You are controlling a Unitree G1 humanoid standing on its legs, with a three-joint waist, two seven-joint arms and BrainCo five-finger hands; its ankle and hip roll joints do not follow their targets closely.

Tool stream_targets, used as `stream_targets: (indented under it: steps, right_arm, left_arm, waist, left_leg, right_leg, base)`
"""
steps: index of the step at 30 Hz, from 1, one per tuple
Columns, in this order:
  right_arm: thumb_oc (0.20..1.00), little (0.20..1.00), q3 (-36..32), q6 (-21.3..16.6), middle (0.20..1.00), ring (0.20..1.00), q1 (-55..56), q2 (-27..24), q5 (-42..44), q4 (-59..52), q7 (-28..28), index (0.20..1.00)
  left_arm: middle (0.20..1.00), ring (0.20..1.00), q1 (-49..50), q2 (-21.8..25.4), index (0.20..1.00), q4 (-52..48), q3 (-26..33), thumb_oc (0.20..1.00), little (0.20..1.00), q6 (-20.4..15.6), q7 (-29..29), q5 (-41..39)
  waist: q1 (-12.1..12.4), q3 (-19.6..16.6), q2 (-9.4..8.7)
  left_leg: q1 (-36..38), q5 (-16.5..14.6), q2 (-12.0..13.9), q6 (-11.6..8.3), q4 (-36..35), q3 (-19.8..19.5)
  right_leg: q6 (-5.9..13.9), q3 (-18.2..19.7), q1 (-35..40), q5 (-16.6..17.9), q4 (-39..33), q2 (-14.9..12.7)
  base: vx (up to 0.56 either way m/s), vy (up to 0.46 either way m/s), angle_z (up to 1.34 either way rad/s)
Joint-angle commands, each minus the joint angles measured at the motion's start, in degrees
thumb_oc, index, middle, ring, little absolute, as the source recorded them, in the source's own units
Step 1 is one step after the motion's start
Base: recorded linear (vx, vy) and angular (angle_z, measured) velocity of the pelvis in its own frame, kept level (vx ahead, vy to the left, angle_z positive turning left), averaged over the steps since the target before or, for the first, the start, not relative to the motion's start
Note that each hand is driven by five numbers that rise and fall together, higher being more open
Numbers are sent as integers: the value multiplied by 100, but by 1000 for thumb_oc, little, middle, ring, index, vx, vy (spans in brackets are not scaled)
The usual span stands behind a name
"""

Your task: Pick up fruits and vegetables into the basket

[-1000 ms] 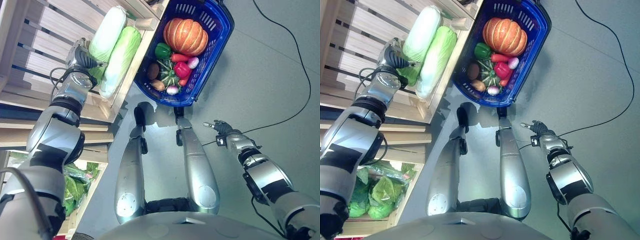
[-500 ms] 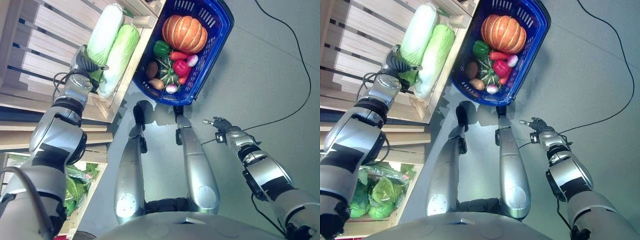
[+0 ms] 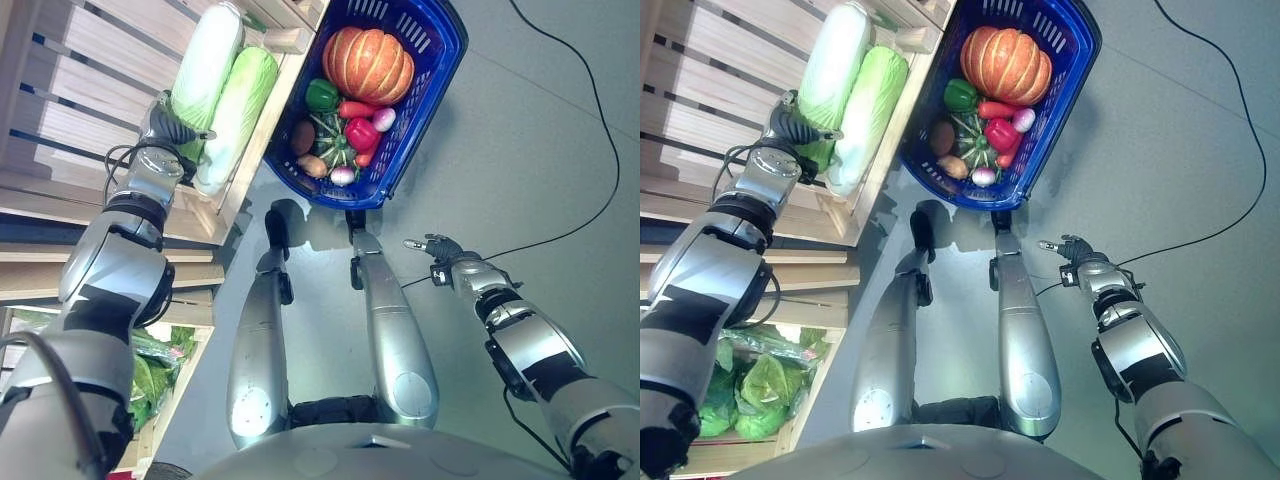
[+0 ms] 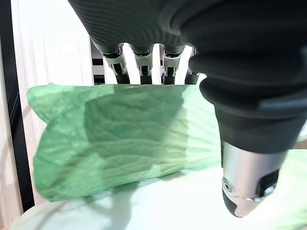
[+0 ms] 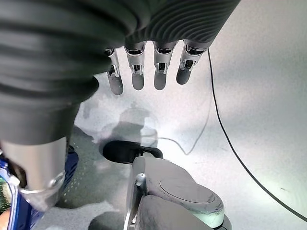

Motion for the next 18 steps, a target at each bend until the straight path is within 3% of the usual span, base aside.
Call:
stream_targets:
  steps: [1,3,4,7,8,10,18]
  right_arm:
    - [1000,1000,165,62,1000,1000,197,-151,39,54,-2,1000]
    - [1000,1000,158,69,1000,1000,200,-145,30,46,-11,1000]
    - [1000,1000,174,77,1000,1000,203,-134,48,32,-29,1000]
    - [1000,1000,179,62,1000,1000,206,-141,72,42,-18,1000]
    - [1000,1000,181,75,1000,1000,197,-141,75,40,-17,1000]
    - [1000,1000,181,69,1000,1000,182,-140,64,66,-4,1000]
    - [1000,1000,206,80,1000,1000,138,-158,90,39,9,1000]
  left_arm:
    - [856,856,141,-94,856,402,247,856,856,121,-198,-119]
    - [733,733,155,-113,733,394,245,733,733,165,-223,-120]
    - [592,592,168,-128,592,401,240,592,592,196,-246,-120]
    - [526,526,188,-146,526,443,238,526,526,262,-311,-108]
    - [454,454,191,-153,454,453,239,454,454,258,-335,-89]
    - [200,200,201,-180,200,466,226,200,200,228,-340,-51]
    - [200,200,206,-235,200,413,167,200,200,251,-444,-92]
  waist:
    - [74,-154,-97]
    - [75,-154,-98]
    - [77,-154,-105]
    - [77,-154,-121]
    - [78,-154,-123]
    - [78,-154,-125]
    - [79,-154,-124]
  left_leg:
    - [-317,-49,-65,-97,159,42]
    - [-324,-46,-72,-95,150,39]
    - [-345,-45,-73,-95,153,41]
    - [-378,-48,-67,-95,168,41]
    - [-383,-49,-69,-95,169,39]
    - [-409,-46,-73,-97,187,37]
    - [-472,-34,-72,-108,186,43]
  right_leg:
    - [142,-212,-67,-314,333,170]
    - [144,-209,-70,-314,325,173]
    - [144,-215,-86,-310,323,174]
    - [150,-222,-117,-308,334,172]
    - [150,-223,-121,-309,334,173]
    - [149,-225,-145,-306,352,179]
    - [164,-227,-201,-291,346,176]
  base:
    - [0,0,0]
    - [0,0,0]
    - [0,0,0]
    - [0,0,0]
    - [0,0,0]
    - [0,0,0]
    - [0,0,0]
